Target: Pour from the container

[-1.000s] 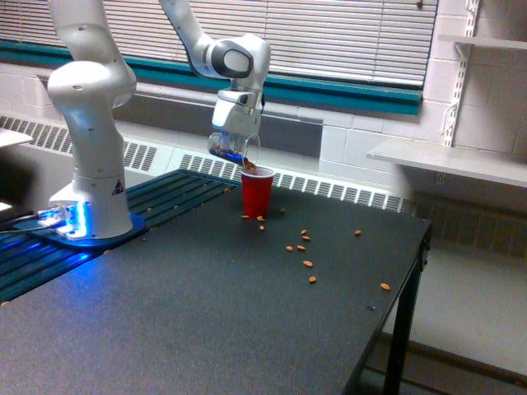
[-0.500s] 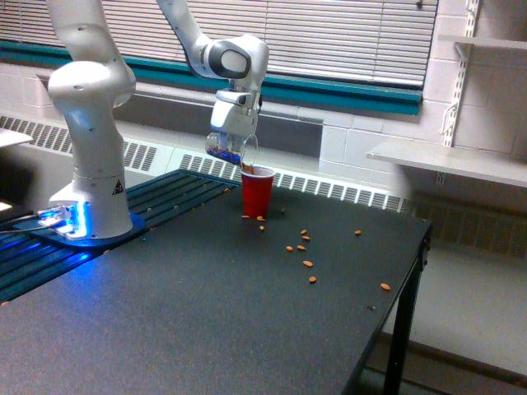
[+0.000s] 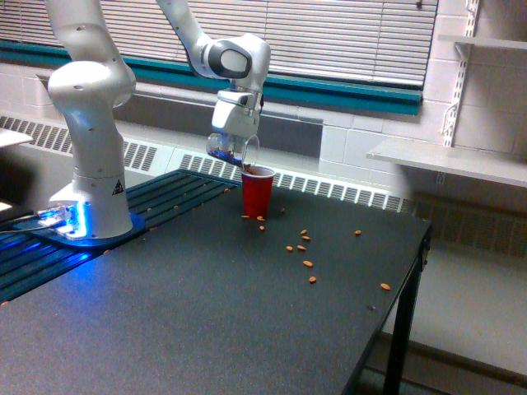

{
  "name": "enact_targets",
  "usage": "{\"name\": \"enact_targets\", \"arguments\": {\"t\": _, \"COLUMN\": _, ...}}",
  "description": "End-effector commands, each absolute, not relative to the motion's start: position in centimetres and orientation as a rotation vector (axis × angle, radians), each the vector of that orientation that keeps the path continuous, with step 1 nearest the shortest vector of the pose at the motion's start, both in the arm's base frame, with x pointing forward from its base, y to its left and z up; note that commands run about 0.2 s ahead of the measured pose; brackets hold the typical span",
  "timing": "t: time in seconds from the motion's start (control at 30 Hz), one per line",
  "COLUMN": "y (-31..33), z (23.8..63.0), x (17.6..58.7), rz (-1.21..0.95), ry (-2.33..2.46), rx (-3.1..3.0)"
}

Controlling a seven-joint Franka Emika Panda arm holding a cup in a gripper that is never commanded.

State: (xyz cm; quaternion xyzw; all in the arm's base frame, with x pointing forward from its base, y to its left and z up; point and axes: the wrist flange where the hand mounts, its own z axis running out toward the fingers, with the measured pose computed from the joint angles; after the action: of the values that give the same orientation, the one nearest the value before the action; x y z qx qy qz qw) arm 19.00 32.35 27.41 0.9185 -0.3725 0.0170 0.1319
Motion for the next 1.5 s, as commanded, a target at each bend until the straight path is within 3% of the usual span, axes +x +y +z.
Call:
{"name": "enact_targets", "arguments": {"t": 0.03, "y": 32.5, "z": 27.8, "x": 18.9, "rz": 0.040, "ry": -1.019, "rx": 2.696}}
{"name": "enact_targets", "arguments": {"t": 1.5, "y": 31.6, "z": 28.0, "x": 19.5, "rz": -0.011, "ry": -0.847, "rx": 2.729}}
